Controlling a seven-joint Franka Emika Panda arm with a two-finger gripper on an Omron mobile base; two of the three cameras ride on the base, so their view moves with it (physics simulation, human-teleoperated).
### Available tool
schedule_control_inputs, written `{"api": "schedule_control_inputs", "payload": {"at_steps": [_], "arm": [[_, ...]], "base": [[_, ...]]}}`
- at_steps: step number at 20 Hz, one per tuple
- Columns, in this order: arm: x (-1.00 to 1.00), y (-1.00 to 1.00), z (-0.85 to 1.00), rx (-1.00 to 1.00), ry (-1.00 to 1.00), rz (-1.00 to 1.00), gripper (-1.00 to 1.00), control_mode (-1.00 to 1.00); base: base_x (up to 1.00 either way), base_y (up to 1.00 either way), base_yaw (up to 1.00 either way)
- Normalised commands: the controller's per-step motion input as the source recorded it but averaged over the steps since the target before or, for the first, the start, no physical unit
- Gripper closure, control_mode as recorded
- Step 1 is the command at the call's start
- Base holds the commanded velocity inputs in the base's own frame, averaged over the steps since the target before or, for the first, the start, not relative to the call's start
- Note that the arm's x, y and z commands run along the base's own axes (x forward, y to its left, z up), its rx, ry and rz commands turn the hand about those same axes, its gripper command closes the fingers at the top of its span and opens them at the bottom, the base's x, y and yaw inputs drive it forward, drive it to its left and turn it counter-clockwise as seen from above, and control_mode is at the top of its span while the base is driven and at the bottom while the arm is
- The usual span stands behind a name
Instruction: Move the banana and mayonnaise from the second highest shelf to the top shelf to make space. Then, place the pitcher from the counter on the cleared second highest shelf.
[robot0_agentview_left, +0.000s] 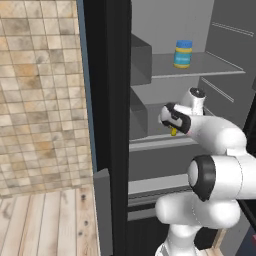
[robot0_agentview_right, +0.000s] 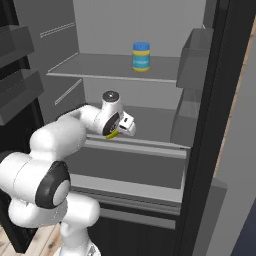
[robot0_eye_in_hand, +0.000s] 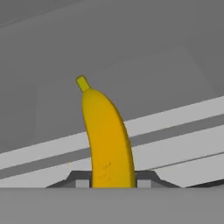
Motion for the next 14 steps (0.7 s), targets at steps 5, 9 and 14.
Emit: {"api": "schedule_control_inputs", "payload": {"at_steps": [5,9,14], "arm": [[-0.75,0.21,1.00,-0.01,-0.16,0.24,1.00,-1.00],[-0.47,0.38,1.00,0.00,-0.15,0.19,1.00,-1.00],[-0.39,0.45,1.00,0.00,-0.10,0.13,1.00,-1.00]], "base": [[0.00,0.00,0.00],[0.00,0.00,0.00],[0.00,0.00,0.00]]}}
